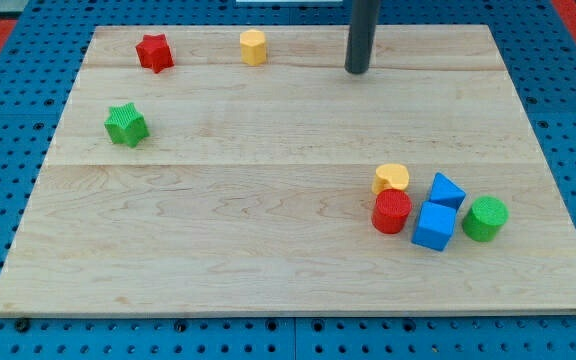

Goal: Push the yellow hexagon towards center

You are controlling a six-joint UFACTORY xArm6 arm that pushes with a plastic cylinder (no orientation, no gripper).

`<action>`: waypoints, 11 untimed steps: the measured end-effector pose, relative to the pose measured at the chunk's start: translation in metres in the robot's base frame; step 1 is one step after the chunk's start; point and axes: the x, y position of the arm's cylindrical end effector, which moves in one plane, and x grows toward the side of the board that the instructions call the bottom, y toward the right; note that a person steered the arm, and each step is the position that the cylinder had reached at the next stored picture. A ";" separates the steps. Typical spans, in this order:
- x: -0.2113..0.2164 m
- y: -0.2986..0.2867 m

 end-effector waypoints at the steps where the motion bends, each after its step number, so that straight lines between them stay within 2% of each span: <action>1: -0.051 -0.064; 2: -0.052 -0.150; 3: -0.002 -0.188; 4: 0.000 -0.198; 5: -0.045 -0.206; 6: -0.015 -0.146; 7: 0.036 -0.084; 8: 0.033 -0.076; 9: -0.006 -0.096; 10: -0.006 -0.081; 11: -0.043 -0.089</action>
